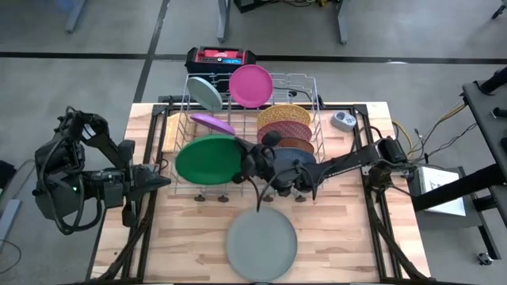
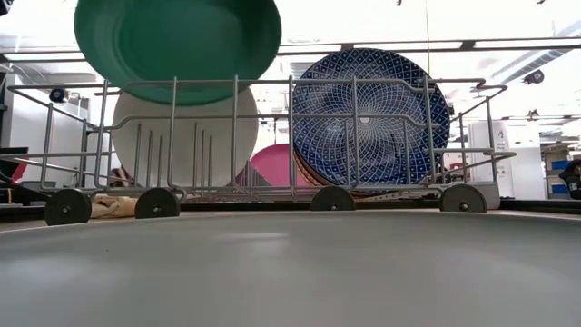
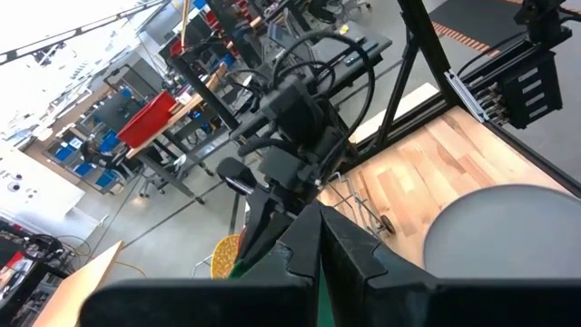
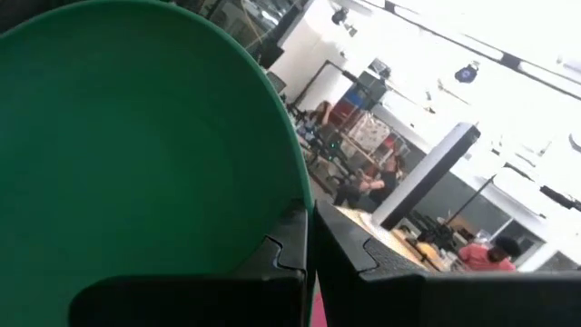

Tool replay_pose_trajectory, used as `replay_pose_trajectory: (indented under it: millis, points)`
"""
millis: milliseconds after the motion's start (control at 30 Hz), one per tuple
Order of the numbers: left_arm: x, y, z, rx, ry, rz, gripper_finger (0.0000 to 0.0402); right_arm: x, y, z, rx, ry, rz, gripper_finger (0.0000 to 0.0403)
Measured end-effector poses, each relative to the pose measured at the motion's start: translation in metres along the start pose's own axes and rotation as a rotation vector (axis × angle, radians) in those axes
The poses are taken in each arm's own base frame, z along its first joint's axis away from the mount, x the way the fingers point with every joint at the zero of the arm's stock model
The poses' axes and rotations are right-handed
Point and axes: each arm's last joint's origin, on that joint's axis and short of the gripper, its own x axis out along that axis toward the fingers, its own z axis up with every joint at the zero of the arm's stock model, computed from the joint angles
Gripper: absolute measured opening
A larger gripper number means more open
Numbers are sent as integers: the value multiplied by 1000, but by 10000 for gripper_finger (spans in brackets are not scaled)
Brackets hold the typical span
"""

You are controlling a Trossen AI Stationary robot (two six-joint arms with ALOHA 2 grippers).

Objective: Sort dishes
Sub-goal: Put the green plate into the dishwasher rack

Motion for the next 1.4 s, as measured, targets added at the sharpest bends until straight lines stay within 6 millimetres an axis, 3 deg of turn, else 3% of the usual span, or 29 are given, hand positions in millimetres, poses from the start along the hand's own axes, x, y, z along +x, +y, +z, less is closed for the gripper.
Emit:
replay_pose_trajectory:
  millis: [1033, 1400]
  points:
    - [2, -4, -2, 3, 11, -1, 0, -5, 26, -41, -12, 43, 156, 1]
    - [2, -4, -2, -13, 11, -2, 0, -6, 27, -44, -30, 63, 173, 43]
